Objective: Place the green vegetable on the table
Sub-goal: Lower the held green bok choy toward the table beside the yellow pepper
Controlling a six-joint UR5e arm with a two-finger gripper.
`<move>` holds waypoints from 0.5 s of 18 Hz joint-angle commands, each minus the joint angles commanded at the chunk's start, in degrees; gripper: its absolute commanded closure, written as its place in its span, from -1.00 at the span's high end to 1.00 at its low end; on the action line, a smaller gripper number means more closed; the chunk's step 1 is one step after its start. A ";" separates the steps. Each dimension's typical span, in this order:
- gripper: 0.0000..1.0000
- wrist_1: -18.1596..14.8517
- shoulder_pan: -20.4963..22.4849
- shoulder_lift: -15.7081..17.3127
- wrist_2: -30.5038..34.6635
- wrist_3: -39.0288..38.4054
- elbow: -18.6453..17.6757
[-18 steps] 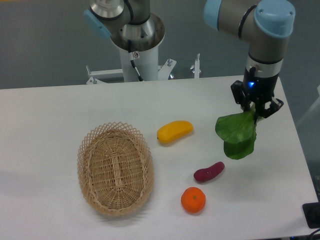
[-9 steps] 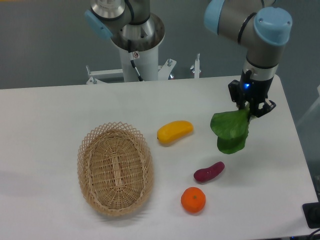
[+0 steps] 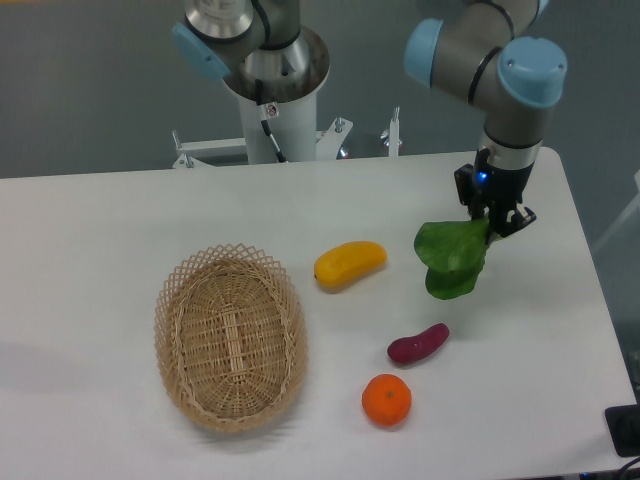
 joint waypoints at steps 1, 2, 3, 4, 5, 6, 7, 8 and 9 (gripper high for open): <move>-0.27 0.71 0.09 -0.18 0.00 -0.09 -0.97; -0.27 1.06 0.09 -0.70 0.00 -0.09 -1.50; -0.27 1.24 0.09 -0.97 0.00 -0.17 -1.85; -0.27 1.16 0.09 -0.97 0.00 -0.17 -1.86; -0.27 1.15 0.09 -1.14 0.00 -0.17 -1.94; -0.27 1.15 0.09 -1.41 0.00 -0.17 -2.29; -0.27 1.15 0.09 -1.41 0.00 -0.17 -2.64; -0.27 1.15 0.09 -1.41 0.00 -0.35 -2.65; -0.26 1.15 0.09 -1.41 0.00 -0.61 -2.65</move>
